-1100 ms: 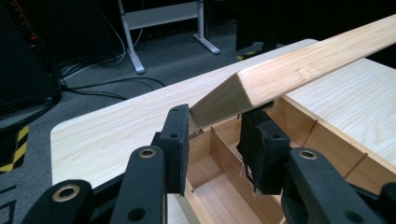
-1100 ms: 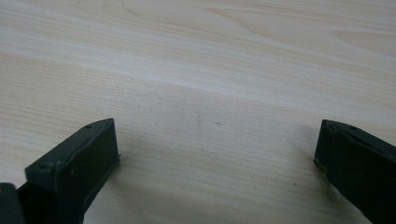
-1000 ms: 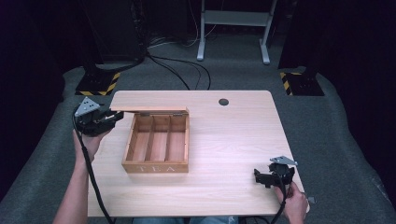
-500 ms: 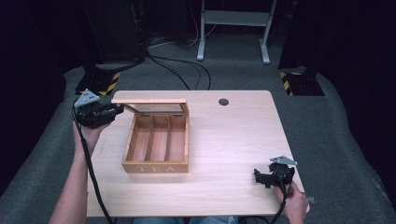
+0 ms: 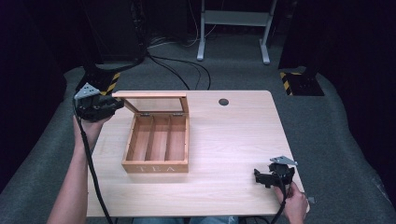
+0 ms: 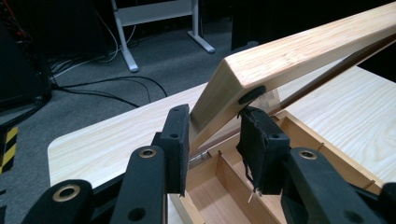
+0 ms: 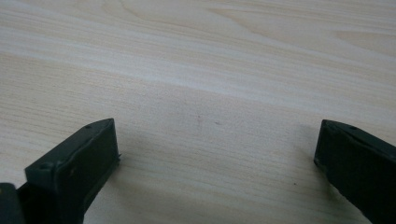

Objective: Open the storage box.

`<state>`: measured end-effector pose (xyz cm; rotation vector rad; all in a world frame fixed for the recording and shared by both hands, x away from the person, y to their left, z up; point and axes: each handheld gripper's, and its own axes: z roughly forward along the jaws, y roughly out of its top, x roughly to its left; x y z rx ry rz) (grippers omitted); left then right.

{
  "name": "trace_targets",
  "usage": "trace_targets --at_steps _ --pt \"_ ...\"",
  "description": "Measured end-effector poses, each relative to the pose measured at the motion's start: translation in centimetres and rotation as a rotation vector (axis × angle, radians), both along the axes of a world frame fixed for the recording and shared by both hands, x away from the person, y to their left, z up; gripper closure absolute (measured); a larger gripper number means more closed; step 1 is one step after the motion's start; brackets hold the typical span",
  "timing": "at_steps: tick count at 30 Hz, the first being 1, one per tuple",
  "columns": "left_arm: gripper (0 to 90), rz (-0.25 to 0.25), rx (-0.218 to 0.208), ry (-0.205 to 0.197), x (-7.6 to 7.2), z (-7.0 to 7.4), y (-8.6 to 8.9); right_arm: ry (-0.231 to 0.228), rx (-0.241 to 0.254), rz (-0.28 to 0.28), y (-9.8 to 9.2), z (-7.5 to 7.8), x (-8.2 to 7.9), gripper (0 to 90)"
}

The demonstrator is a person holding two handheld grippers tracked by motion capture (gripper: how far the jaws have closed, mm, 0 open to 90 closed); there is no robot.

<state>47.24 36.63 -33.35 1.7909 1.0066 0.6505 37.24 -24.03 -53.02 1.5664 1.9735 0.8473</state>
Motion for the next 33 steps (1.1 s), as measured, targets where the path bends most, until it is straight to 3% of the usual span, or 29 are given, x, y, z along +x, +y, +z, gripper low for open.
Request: trace_targets --at_steps 33 --pt "62.6 -0.017 0.003 -0.006 -0.33 -0.18 0.16 0.0 0.0 0.0 0.0 0.0 0.0 0.0"
